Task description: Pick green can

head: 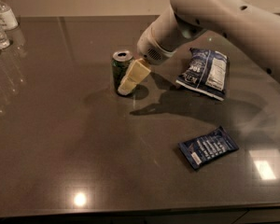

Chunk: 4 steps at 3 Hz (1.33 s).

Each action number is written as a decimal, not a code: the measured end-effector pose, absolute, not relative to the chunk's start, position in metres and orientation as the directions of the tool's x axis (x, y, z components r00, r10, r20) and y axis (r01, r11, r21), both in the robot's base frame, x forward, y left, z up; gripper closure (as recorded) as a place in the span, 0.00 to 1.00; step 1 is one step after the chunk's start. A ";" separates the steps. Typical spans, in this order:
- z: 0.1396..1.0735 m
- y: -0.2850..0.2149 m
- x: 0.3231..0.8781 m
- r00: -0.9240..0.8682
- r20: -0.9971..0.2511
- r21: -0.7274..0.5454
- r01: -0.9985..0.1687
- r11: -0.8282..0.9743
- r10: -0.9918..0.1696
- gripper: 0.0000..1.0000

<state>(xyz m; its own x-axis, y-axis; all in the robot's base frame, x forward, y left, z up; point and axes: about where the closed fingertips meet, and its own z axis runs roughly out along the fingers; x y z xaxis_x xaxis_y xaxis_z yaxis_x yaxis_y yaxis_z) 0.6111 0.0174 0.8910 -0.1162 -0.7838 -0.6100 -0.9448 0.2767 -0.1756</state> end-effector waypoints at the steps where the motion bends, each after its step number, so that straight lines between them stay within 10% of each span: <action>1: 0.890 0.035 0.611 -0.126 -0.623 -0.142 -0.952 0.270 -0.772 0.00; 4: 0.904 0.048 0.595 -0.128 -0.654 -0.081 -0.968 0.237 -0.746 0.64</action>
Offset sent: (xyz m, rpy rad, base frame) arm -0.0111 0.0403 0.0029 0.0784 0.1039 0.0486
